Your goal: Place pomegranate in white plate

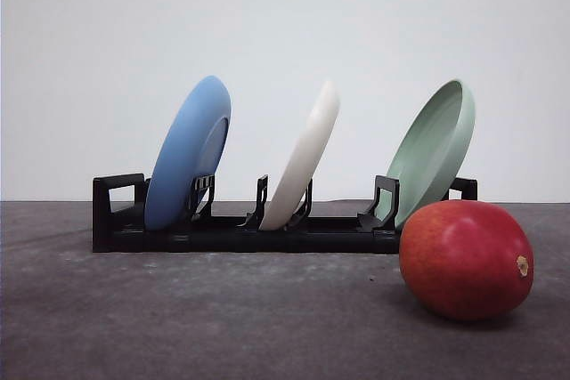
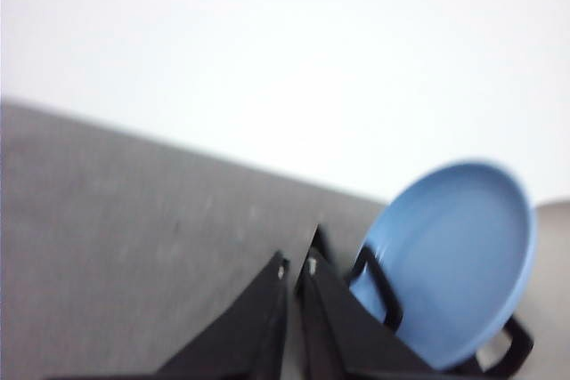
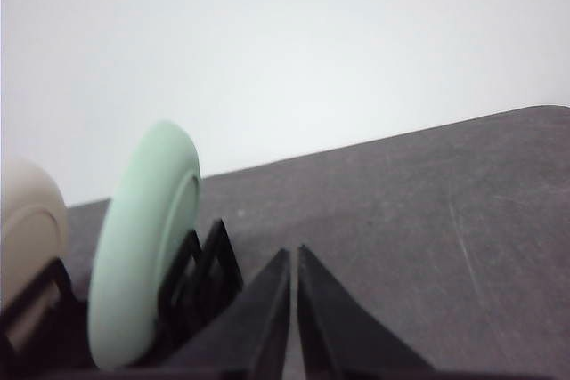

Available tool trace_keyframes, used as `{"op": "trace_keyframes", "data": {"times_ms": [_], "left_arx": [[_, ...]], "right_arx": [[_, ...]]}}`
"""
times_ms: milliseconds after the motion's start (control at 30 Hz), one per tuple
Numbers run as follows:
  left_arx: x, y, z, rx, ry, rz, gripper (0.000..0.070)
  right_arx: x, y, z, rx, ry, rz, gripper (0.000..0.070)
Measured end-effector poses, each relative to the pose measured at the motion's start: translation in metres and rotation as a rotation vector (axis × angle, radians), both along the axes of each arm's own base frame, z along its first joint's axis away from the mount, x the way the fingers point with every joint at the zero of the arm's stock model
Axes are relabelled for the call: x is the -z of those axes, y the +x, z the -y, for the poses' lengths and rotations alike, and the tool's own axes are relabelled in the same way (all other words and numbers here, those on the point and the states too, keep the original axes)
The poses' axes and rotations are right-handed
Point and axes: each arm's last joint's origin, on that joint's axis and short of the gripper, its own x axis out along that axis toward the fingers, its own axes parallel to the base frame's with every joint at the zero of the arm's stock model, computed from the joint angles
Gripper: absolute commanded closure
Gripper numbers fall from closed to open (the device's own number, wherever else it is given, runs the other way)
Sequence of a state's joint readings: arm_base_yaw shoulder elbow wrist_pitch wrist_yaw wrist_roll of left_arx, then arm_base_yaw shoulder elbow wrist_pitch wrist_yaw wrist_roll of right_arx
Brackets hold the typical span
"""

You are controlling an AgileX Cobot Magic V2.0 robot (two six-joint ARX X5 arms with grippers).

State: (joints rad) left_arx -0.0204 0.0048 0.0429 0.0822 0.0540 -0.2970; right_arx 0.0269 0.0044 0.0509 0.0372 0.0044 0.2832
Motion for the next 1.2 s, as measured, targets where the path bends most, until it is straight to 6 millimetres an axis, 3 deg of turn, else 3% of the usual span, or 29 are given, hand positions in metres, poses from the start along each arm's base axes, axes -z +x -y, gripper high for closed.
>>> {"op": "trace_keyframes", "data": {"times_ms": [233, 567, 833, 1200], "left_arx": [[-0.04, -0.014, -0.001, -0.041, 0.066, 0.015, 0.0687], [-0.092, -0.03, -0.002, -0.031, 0.125, -0.279, 0.0687], [-0.107, -0.019, -0.001, -0.005, 0.135, -0.537, 0.0687], [-0.105, 0.003, 0.01, 0.168, 0.184, -0.646, 0.0687]], "right_arx": [[-0.046, -0.018, 0.0, -0.001, 0.018, 0.011, 0.0692], [-0.088, -0.033, 0.0, -0.014, -0.008, -0.212, 0.0692], [-0.093, -0.019, -0.002, -0.098, -0.111, -0.356, 0.0692], [-0.084, 0.002, -0.012, -0.32, -0.186, -0.461, 0.0692]]}}
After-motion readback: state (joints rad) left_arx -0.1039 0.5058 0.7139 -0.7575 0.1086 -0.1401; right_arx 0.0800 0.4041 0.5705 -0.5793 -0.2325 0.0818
